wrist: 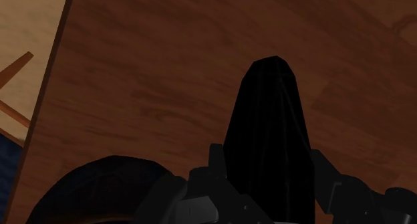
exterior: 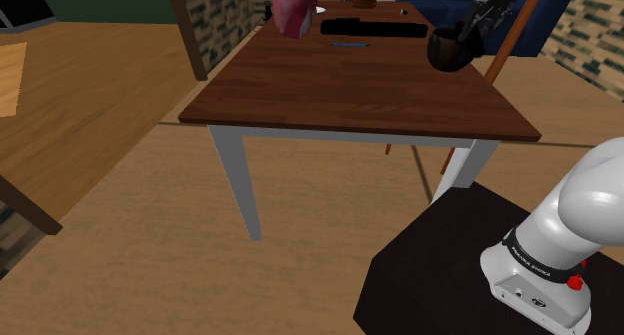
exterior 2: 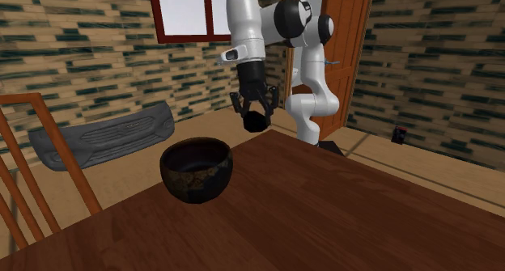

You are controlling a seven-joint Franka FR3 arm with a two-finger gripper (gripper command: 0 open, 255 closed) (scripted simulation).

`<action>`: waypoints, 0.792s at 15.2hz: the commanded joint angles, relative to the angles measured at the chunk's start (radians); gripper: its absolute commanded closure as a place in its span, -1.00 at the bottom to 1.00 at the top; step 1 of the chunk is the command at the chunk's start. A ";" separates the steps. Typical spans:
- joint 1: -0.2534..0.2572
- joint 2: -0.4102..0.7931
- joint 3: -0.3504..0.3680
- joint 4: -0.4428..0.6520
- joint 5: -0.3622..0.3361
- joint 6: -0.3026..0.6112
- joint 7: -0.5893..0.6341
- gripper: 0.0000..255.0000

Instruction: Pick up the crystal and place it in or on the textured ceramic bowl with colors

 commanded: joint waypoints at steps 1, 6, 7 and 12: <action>0.003 0.004 0.002 0.032 0.002 -0.028 0.005 1.00; 0.007 0.012 0.006 0.105 0.005 -0.093 0.016 1.00; 0.008 0.015 0.006 0.121 0.006 -0.106 0.017 1.00; 0.018 0.068 -0.020 0.213 0.031 -0.154 -0.003 1.00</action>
